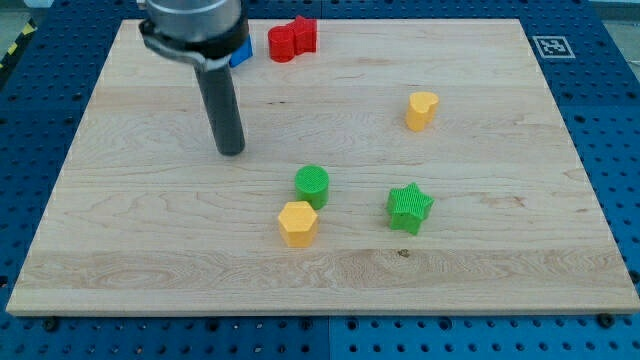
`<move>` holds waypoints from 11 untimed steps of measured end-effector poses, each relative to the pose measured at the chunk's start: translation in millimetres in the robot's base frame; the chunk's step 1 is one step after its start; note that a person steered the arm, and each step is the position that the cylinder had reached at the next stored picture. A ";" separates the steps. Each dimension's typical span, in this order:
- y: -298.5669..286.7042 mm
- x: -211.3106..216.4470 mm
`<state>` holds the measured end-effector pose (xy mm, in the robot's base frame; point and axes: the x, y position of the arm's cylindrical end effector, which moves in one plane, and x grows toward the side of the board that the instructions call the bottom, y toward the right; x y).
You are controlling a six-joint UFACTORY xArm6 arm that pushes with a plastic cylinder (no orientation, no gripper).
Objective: Push green circle along with the green star right a bit
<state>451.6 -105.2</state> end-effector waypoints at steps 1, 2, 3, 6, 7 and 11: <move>11.9 7.3; 20.9 15.6; 37.9 25.4; 76.3 63.7; 76.3 72.7; 48.8 74.7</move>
